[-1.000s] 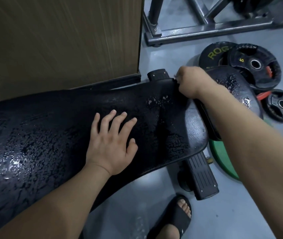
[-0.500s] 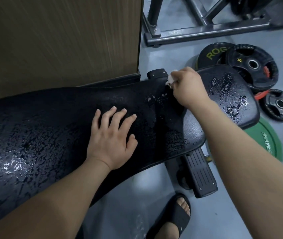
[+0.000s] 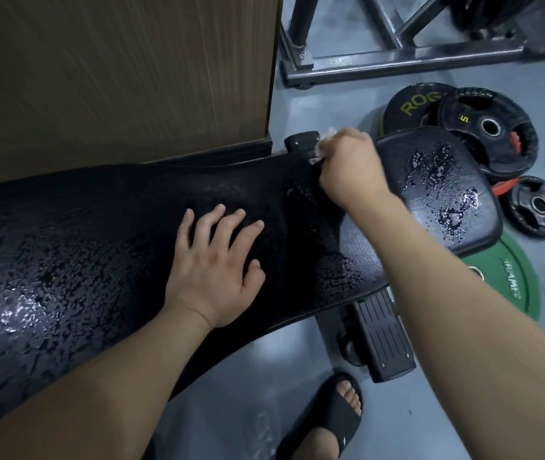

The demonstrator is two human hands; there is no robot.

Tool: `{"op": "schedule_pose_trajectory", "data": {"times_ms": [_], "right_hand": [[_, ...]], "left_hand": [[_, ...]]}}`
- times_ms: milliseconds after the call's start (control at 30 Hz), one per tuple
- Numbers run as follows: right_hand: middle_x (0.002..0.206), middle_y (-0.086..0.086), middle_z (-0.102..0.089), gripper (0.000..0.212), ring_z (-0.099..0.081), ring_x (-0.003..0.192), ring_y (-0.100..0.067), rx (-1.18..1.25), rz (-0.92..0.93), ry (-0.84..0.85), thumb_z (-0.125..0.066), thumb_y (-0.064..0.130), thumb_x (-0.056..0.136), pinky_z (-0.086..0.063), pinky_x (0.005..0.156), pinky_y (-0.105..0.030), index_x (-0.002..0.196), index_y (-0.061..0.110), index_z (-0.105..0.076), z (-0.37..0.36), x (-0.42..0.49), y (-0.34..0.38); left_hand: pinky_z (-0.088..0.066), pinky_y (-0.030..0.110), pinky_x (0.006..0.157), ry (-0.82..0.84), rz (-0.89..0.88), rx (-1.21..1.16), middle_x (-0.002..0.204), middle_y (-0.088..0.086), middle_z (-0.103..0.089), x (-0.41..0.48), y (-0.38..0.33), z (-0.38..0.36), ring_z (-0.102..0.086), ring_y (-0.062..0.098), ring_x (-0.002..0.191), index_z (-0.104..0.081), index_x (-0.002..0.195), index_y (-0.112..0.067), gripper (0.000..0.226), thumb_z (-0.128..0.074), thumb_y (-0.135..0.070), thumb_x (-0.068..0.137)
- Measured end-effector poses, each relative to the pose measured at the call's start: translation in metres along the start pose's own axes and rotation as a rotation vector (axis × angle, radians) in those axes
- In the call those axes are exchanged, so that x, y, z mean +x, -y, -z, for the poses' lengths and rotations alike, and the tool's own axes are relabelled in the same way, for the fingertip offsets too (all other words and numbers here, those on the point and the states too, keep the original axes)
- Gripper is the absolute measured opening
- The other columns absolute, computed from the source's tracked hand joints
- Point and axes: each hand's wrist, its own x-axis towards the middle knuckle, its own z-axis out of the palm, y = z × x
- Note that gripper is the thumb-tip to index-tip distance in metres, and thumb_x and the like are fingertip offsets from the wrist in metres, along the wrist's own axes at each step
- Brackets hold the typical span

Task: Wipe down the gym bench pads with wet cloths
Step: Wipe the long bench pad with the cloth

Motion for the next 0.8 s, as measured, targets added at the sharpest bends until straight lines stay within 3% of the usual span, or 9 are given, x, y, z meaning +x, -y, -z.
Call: {"op": "schedule_pose_trajectory", "data": {"times_ms": [167,267,300,400,500,567,633,700,800], "right_hand": [[0.107,-0.012,-0.068,0.033,-0.061,0.1,-0.03,0.27,0.296,0.144,-0.053,-0.002,0.082,-0.053,0.084,-0.037,0.105,0.01,-0.075,-0.005,-0.039,0.064],[0.081,0.009,-0.073,0.022,-0.063,0.073,0.002,0.571,0.102,0.201,-0.061,0.009,0.092,-0.047,0.074,-0.02,0.105,0.015,-0.079,0.02,-0.03,0.048],[0.073,0.012,-0.071,0.02,-0.059,0.063,0.006,0.709,0.007,0.18,-0.061,0.009,0.096,-0.045,0.068,-0.016,0.107,0.008,-0.077,0.028,-0.026,0.038],[0.075,-0.003,-0.067,0.023,-0.056,0.058,-0.008,0.985,-0.27,0.149,-0.059,0.011,0.101,-0.044,0.053,-0.019,0.105,-0.007,-0.071,0.044,-0.015,0.005],[0.079,-0.004,-0.064,0.016,-0.059,0.066,-0.018,0.651,-0.338,0.101,-0.06,0.021,0.098,-0.049,0.06,-0.022,0.084,0.014,-0.064,0.033,-0.008,-0.027],[0.108,-0.011,-0.061,0.008,-0.058,0.096,-0.031,0.371,-0.328,0.063,-0.054,0.025,0.098,-0.047,0.085,-0.031,0.096,0.02,-0.06,0.026,-0.011,-0.034],[0.125,-0.015,-0.049,0.02,-0.047,0.111,-0.037,0.208,-0.283,-0.009,-0.051,0.026,0.098,-0.042,0.095,-0.039,0.115,0.022,-0.061,0.02,-0.02,-0.03],[0.121,-0.016,-0.048,0.025,-0.047,0.11,-0.039,0.157,-0.177,-0.11,-0.051,0.025,0.098,-0.045,0.094,-0.042,0.119,0.021,-0.064,0.018,-0.024,-0.027],[0.113,-0.014,-0.052,0.026,-0.056,0.103,-0.04,0.22,-0.074,-0.074,-0.056,0.035,0.098,-0.049,0.096,-0.044,0.118,0.022,-0.069,0.015,-0.029,-0.03]], "left_hand": [[-0.02,0.064,0.119,-0.028,-0.014,-0.008,0.144,0.007,-0.051,0.0,0.001,0.0,-0.036,0.034,0.144,-0.05,0.136,-0.023,0.052,-0.045,-0.045,0.089],[-0.019,0.062,0.12,-0.015,-0.006,-0.007,0.148,0.005,-0.049,-0.001,0.0,0.002,-0.035,0.032,0.145,-0.053,0.14,-0.025,0.055,-0.044,-0.046,0.089],[-0.019,0.062,0.121,-0.012,-0.004,-0.007,0.149,0.003,-0.048,-0.001,0.0,0.002,-0.034,0.031,0.146,-0.053,0.142,-0.026,0.057,-0.043,-0.047,0.09],[-0.018,0.062,0.121,-0.011,0.0,-0.005,0.149,0.002,-0.048,-0.001,0.0,0.002,-0.034,0.03,0.146,-0.051,0.145,-0.028,0.058,-0.042,-0.047,0.091],[-0.018,0.061,0.121,-0.02,0.0,-0.001,0.149,0.003,-0.048,-0.001,0.001,0.0,-0.034,0.031,0.146,-0.051,0.145,-0.027,0.059,-0.041,-0.048,0.091],[-0.018,0.061,0.121,-0.024,-0.001,-0.003,0.149,0.003,-0.048,-0.001,0.001,0.0,-0.034,0.031,0.145,-0.051,0.145,-0.027,0.06,-0.041,-0.048,0.09],[-0.018,0.062,0.121,-0.027,-0.002,-0.004,0.148,0.003,-0.048,-0.001,0.001,0.0,-0.035,0.031,0.145,-0.051,0.145,-0.027,0.059,-0.041,-0.048,0.09],[-0.018,0.062,0.121,-0.028,-0.004,-0.006,0.148,0.003,-0.048,-0.001,0.001,0.0,-0.035,0.031,0.145,-0.051,0.145,-0.027,0.059,-0.042,-0.048,0.091],[-0.018,0.062,0.121,-0.034,-0.006,-0.003,0.148,0.004,-0.048,0.0,0.001,0.0,-0.035,0.032,0.145,-0.052,0.145,-0.027,0.06,-0.042,-0.048,0.09]]}}
